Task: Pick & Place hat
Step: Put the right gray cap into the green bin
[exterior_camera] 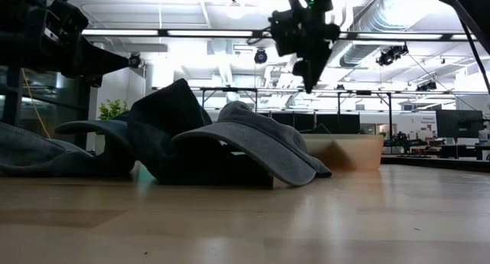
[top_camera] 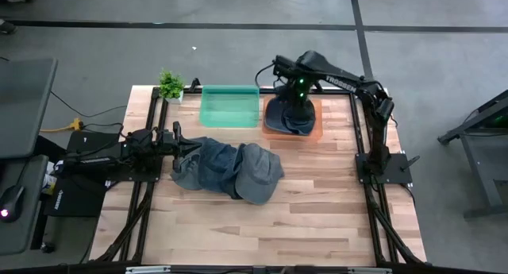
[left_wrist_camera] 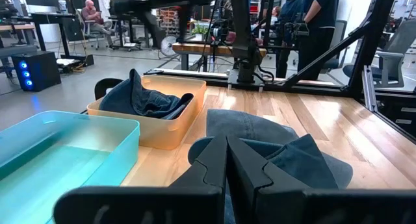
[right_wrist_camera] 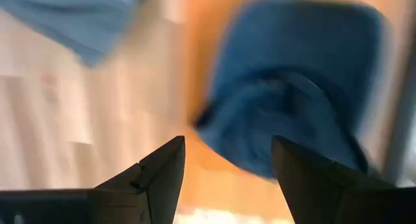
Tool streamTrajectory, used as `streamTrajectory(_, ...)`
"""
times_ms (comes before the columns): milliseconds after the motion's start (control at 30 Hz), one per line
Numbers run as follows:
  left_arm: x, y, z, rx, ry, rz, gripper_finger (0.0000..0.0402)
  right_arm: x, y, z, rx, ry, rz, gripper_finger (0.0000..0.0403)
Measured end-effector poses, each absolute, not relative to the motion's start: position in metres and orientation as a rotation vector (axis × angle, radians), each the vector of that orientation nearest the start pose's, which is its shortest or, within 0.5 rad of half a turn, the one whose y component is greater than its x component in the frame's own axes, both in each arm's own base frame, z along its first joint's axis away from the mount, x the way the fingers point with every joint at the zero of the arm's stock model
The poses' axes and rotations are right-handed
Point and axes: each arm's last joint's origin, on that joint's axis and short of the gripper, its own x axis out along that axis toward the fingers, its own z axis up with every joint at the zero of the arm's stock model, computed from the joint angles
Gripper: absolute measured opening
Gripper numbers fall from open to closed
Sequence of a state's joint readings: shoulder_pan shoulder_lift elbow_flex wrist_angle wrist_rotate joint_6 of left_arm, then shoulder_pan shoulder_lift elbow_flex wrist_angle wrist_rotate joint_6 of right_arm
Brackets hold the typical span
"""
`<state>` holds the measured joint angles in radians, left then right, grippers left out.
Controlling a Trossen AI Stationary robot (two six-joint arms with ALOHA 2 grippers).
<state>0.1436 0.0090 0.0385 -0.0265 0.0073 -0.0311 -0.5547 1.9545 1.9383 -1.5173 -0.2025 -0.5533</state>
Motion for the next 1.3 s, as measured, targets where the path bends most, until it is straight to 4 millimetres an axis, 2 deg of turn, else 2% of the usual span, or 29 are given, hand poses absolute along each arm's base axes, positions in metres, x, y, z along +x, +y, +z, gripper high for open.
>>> streamTrajectory(233,0.095,0.014,0.173,-0.031,-0.005,0.136,0.0001,0.341,-0.143,0.295,0.057,1.42,0.271,0.0222)
streamTrajectory(533,0.095,0.014,0.173,-0.031,-0.005,0.136,0.0001,0.36,-0.1,0.254,-0.095,1.426,0.397,0.0222)
streamTrajectory(700,0.095,0.014,0.173,-0.031,-0.005,0.136,0.0001,0.374,-0.092,0.245,-0.244,1.334,0.391,0.0222)
streamTrajectory(967,0.095,0.014,0.173,-0.031,-0.005,0.137,0.0001,0.397,-0.082,0.25,-0.46,1.129,0.397,0.0222)
streamTrajectory(1300,0.095,0.014,0.173,-0.031,-0.005,0.136,0.0001,0.405,-0.078,0.252,-0.54,1.036,0.434,0.0222)
